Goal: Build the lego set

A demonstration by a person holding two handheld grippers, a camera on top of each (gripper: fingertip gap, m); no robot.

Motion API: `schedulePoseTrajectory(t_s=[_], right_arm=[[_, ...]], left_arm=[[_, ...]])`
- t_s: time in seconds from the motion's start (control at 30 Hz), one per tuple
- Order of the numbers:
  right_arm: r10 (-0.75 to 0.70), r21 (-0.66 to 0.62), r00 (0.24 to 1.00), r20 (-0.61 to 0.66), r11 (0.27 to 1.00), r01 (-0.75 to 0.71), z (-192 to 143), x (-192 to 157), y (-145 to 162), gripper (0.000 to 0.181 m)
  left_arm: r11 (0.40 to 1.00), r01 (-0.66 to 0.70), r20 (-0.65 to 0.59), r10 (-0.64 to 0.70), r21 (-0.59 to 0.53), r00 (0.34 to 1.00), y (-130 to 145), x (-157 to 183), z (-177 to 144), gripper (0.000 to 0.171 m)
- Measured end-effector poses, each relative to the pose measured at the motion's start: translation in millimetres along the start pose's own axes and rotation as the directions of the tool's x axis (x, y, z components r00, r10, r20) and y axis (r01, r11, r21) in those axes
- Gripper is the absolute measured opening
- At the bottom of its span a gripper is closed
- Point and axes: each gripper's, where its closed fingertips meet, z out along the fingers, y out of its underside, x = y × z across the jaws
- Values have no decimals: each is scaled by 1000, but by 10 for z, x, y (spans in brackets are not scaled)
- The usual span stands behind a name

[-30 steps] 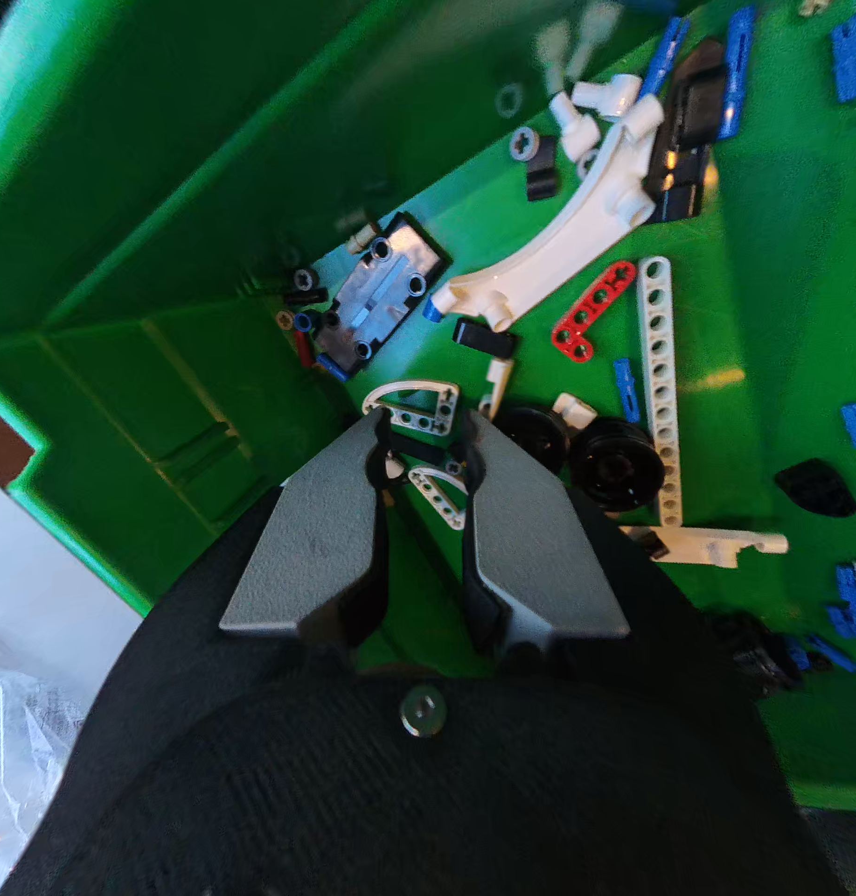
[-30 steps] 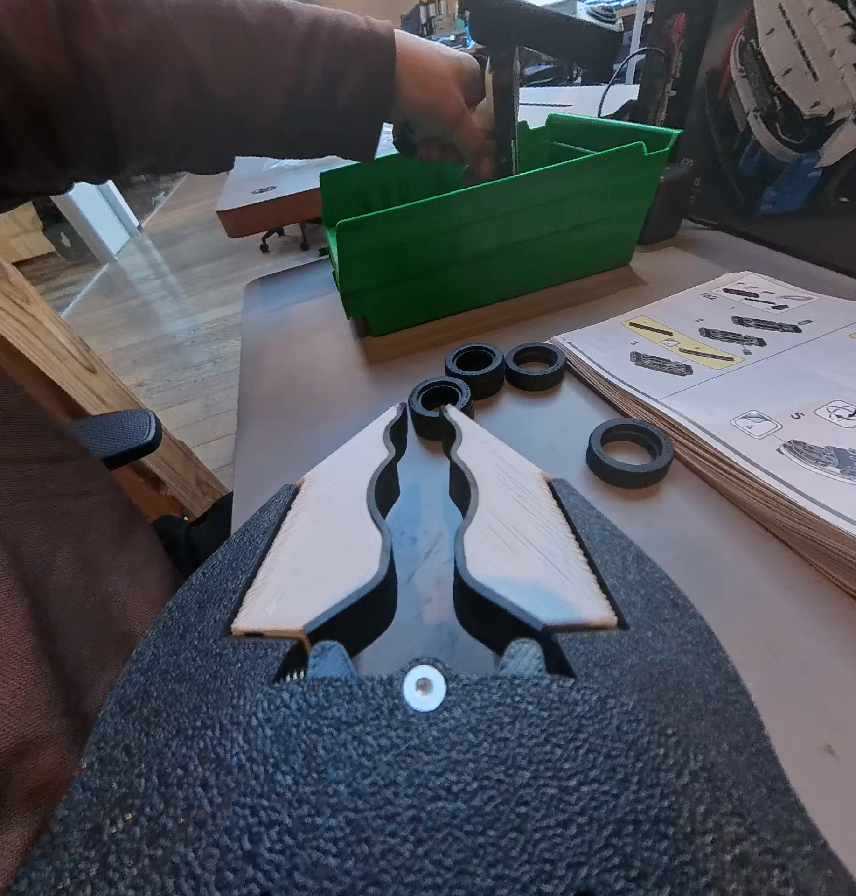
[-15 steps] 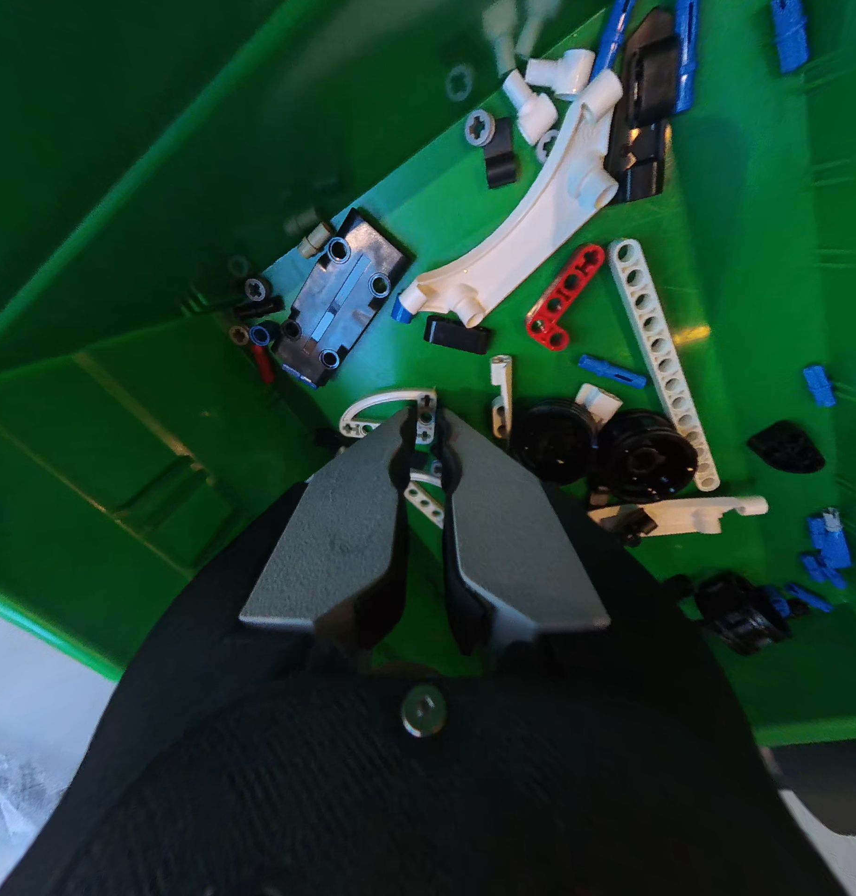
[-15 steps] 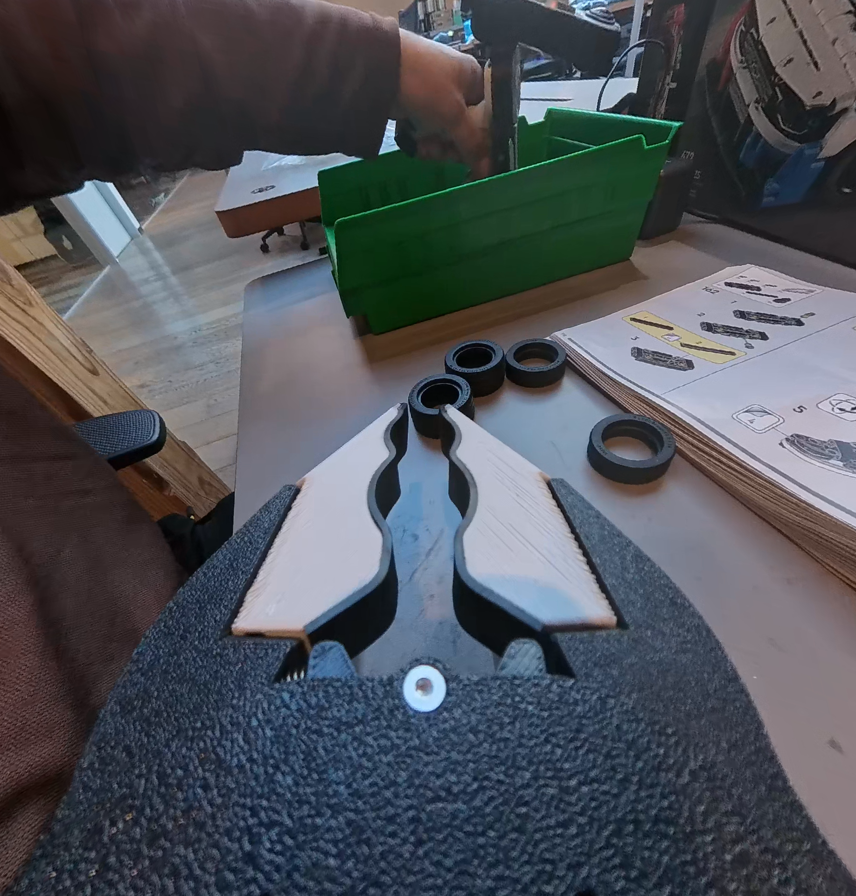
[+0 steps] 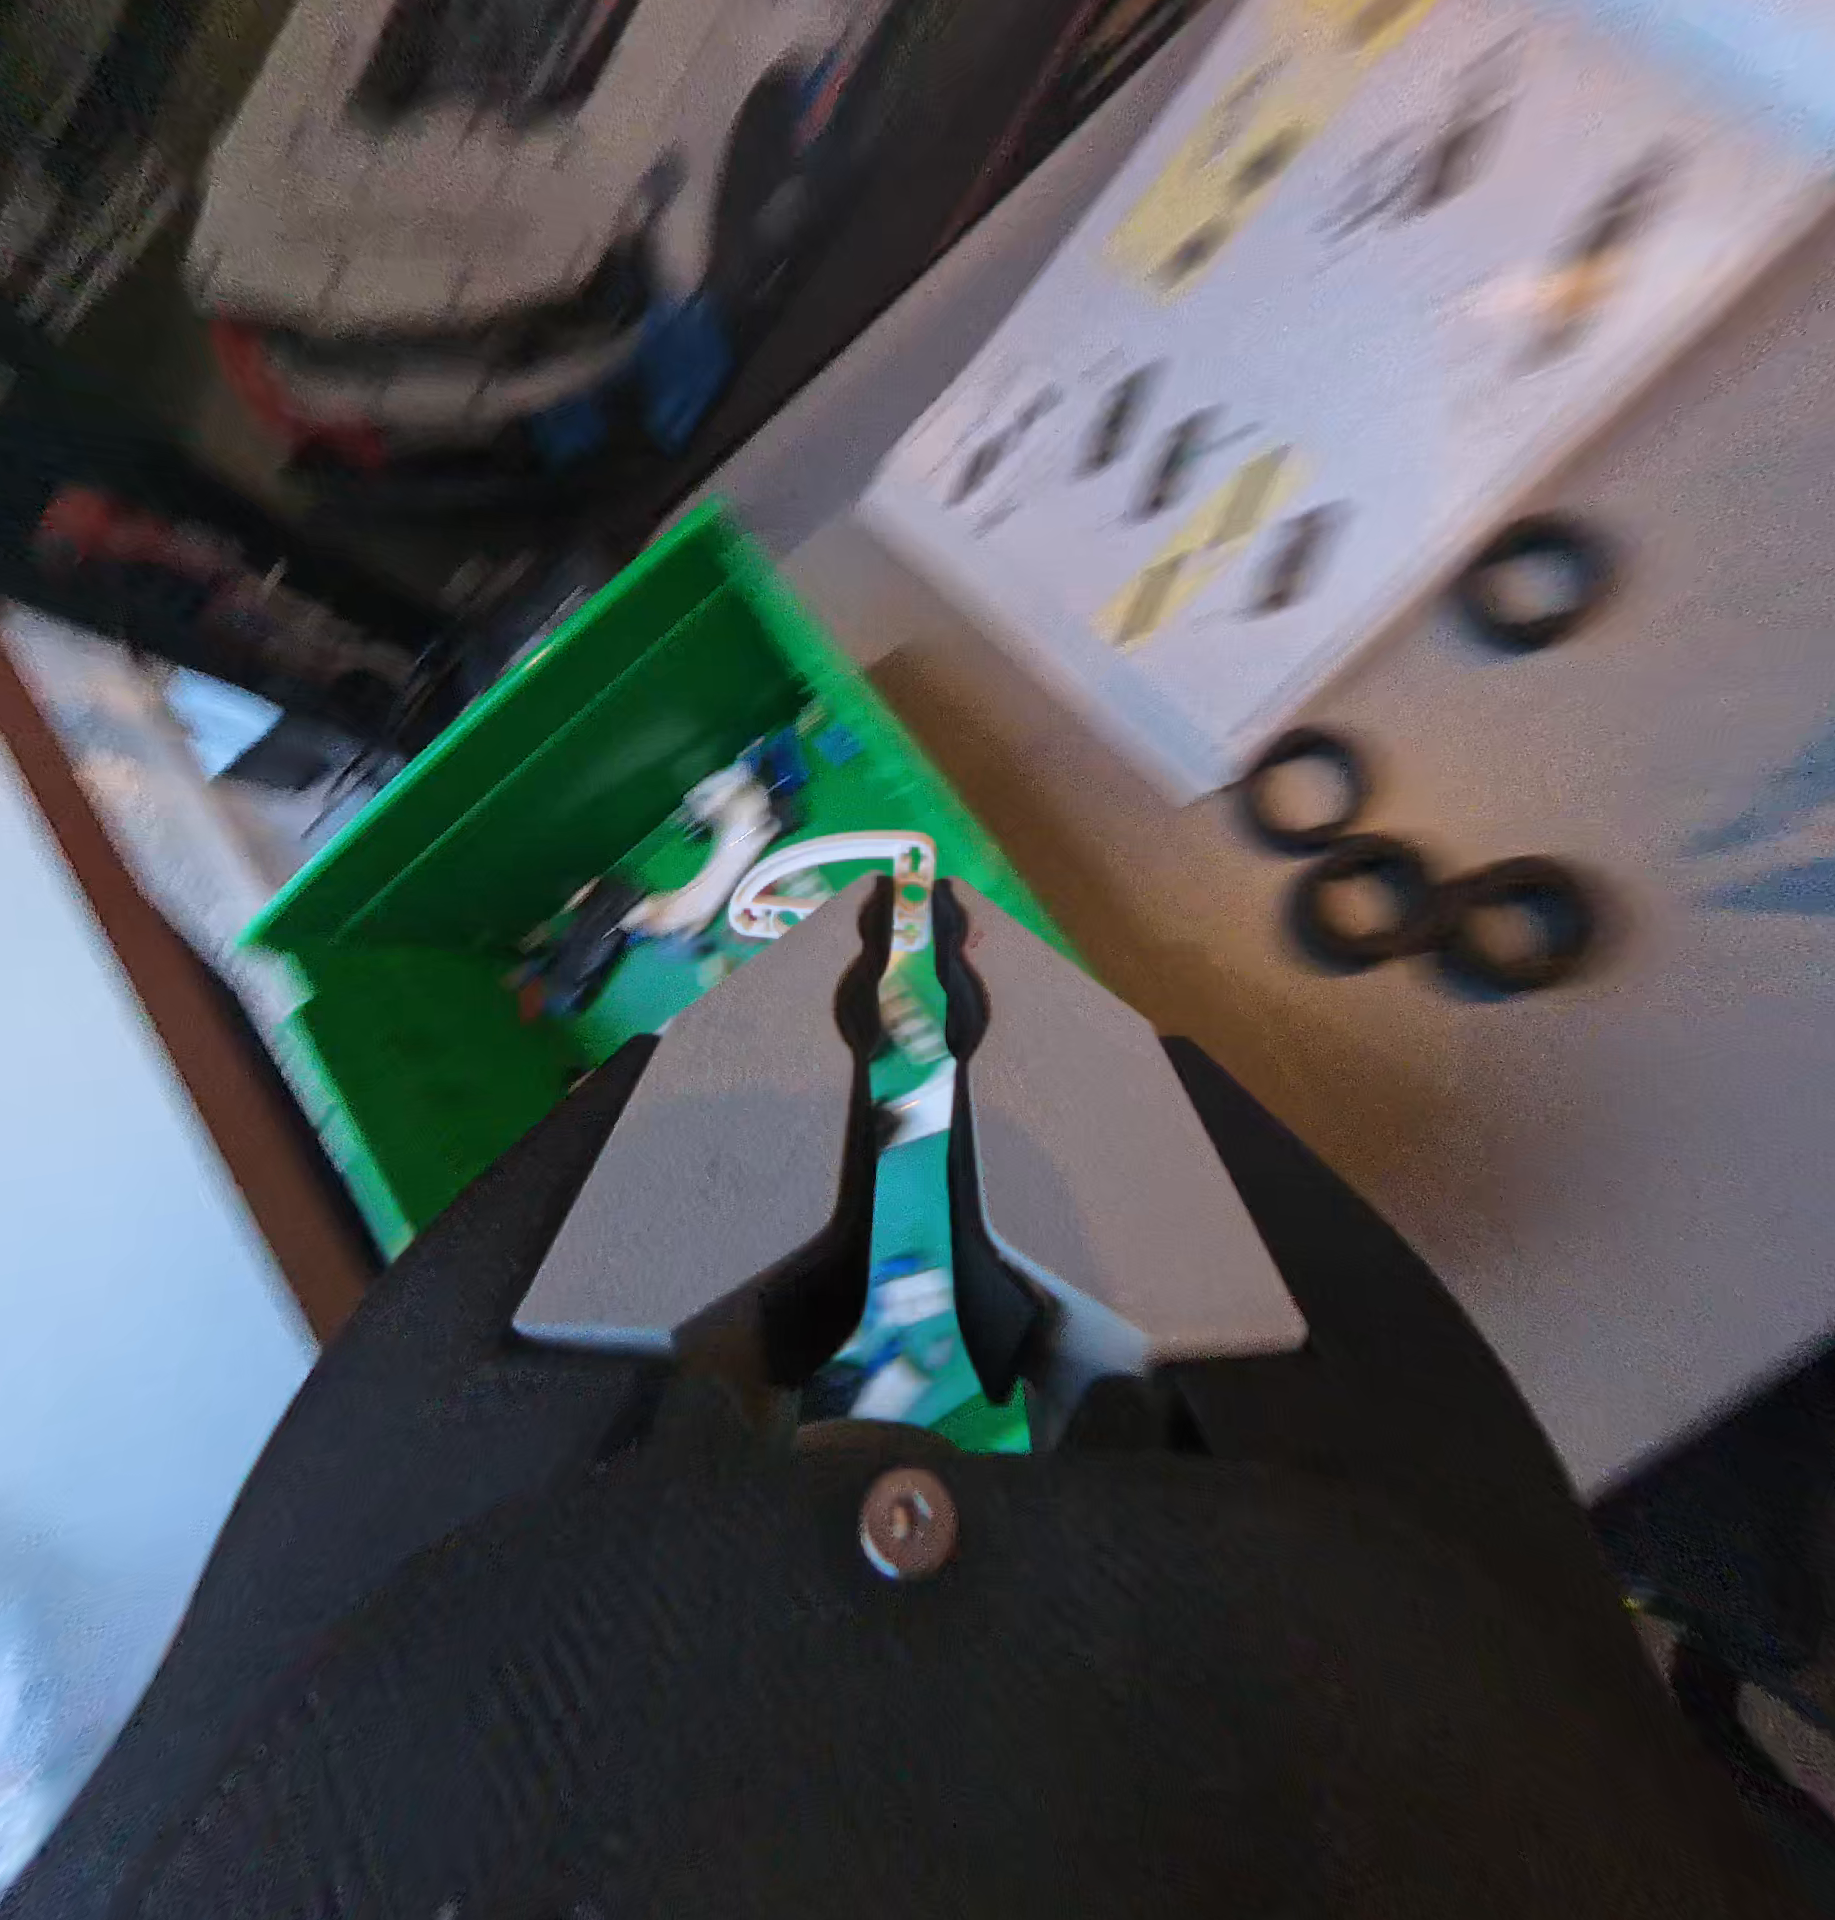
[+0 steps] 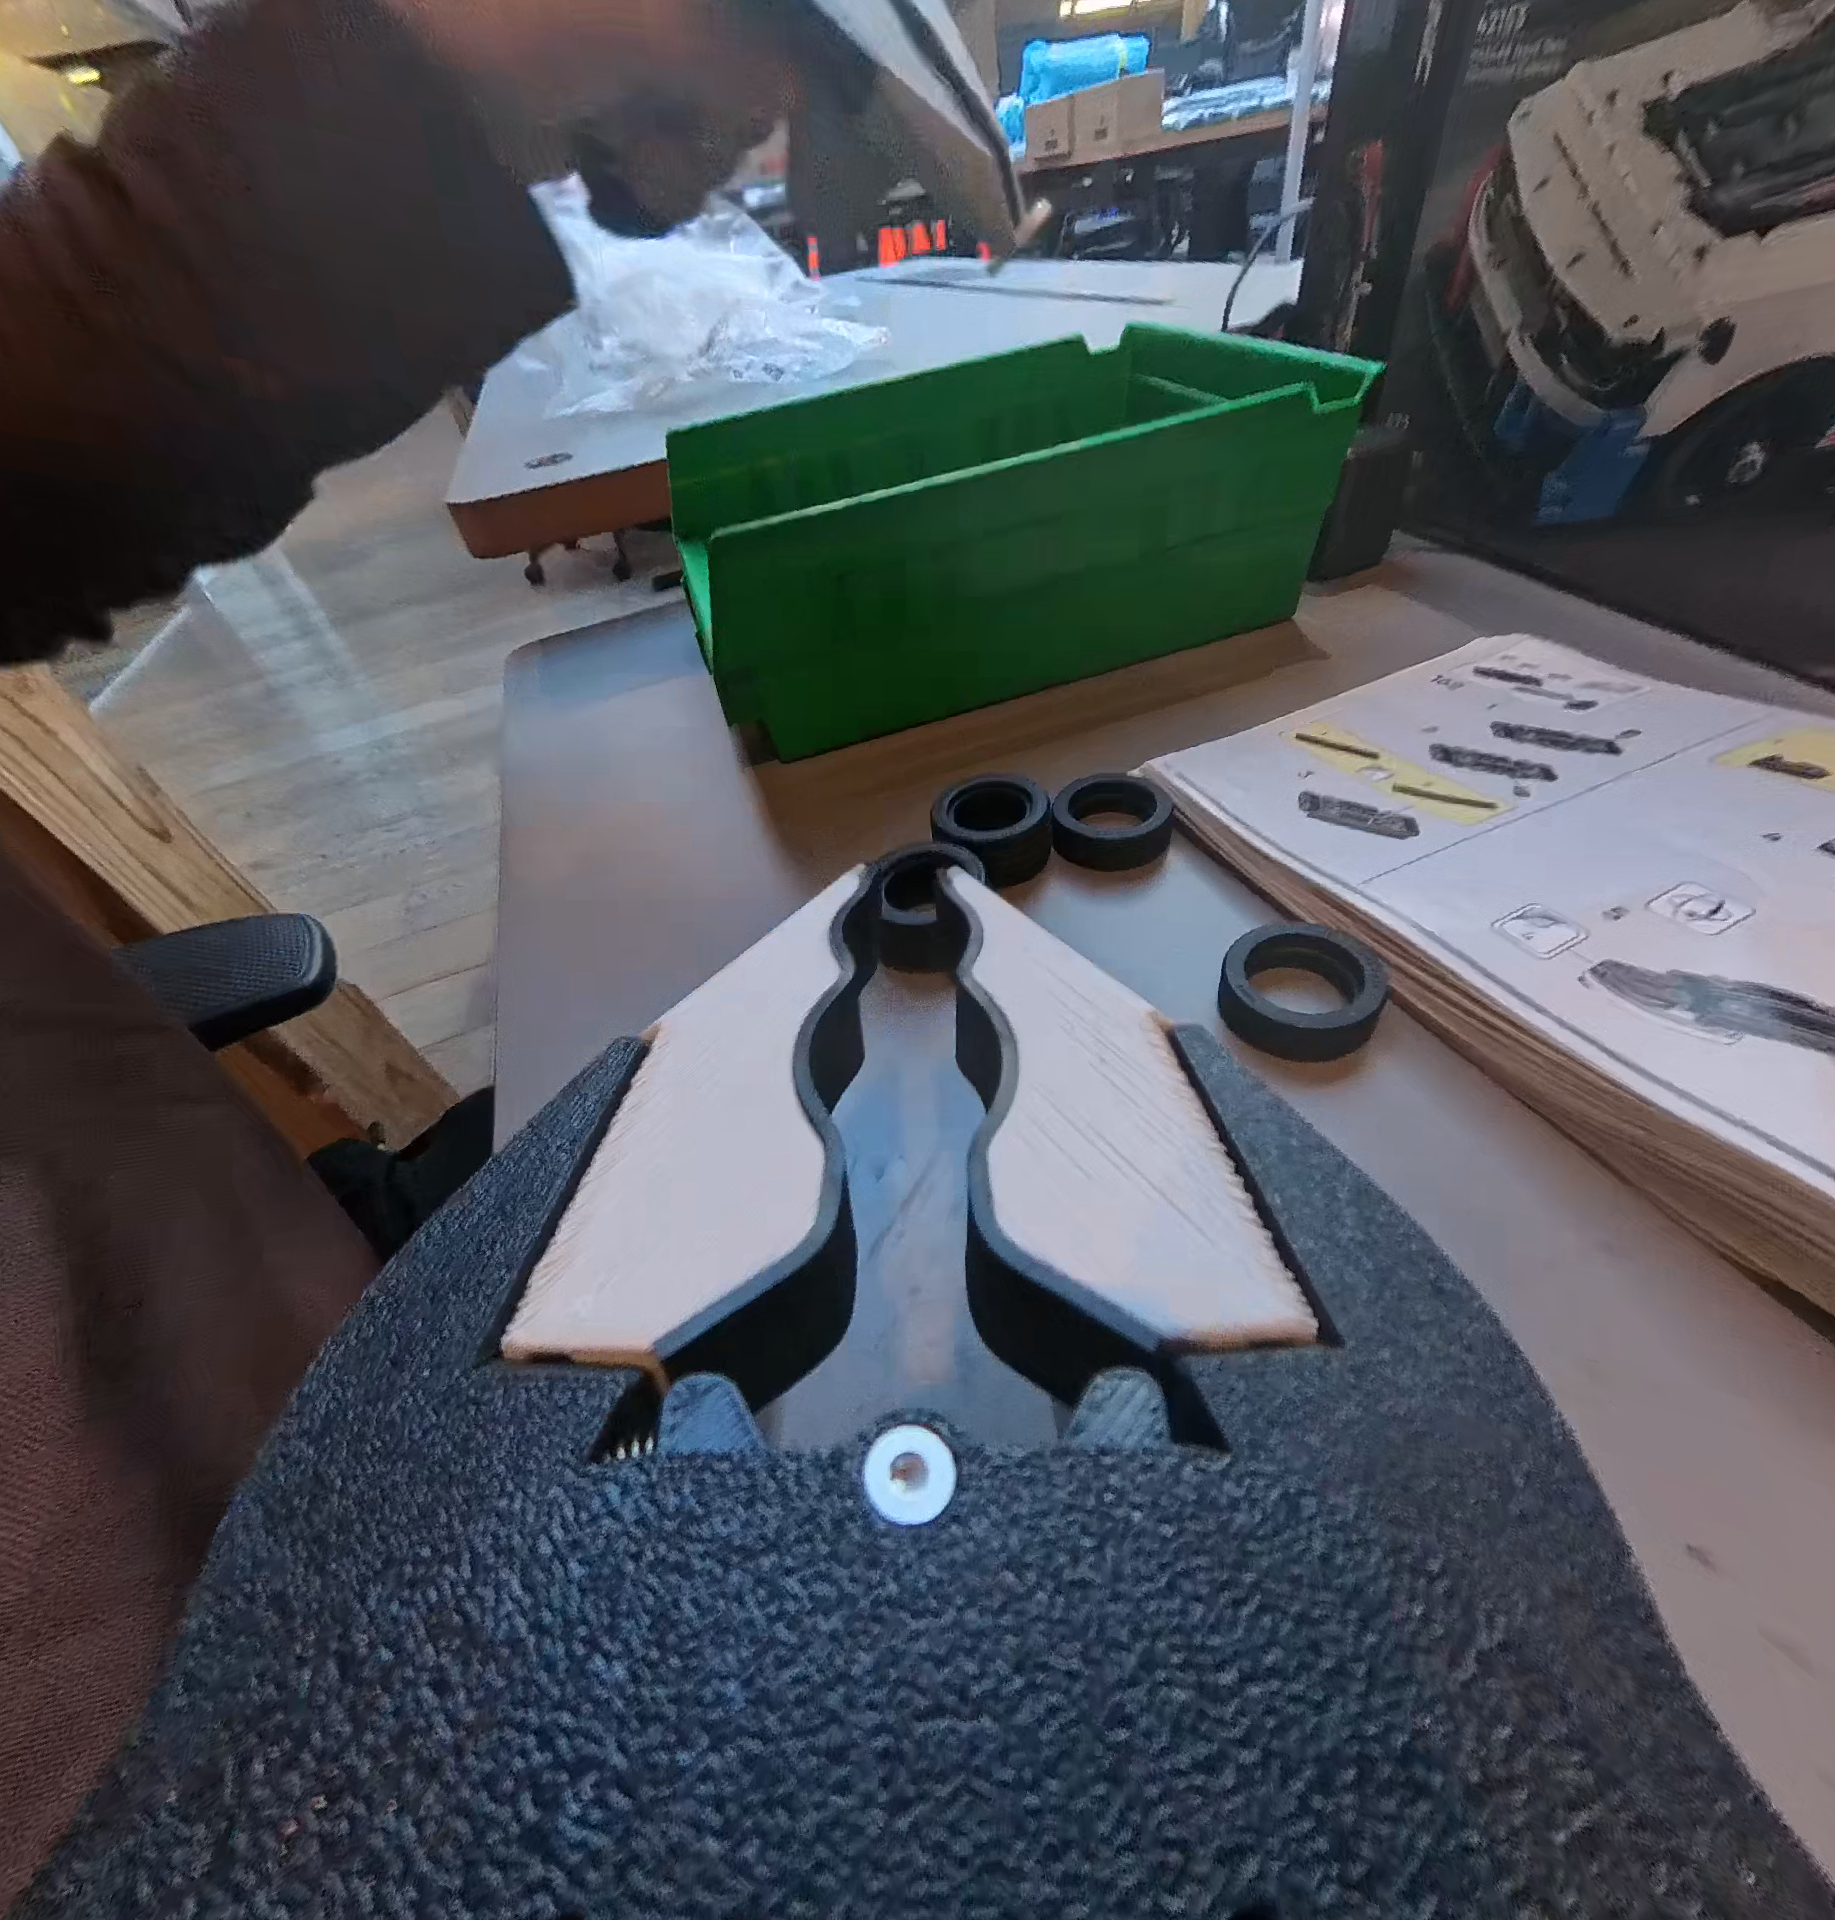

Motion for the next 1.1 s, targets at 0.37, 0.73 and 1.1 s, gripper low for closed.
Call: schedulePoseTrajectory(t_s=[0.37,0.73,1.1], right_arm=[[-55,-79,978,-201,996,40,-270,311,-62,7],[19,-374,981,-195,923,-92,-185,361,612,29],[-45,-555,972,-231,826,-93,198,519,822,37]], left_arm=[[1000,20,-380,-24,-14,925,24,2613,1070,5],[985,152,-307,-121,78,944,125,2363,660,29],[952,290,-310,-249,94,918,865,2203,397,35]])
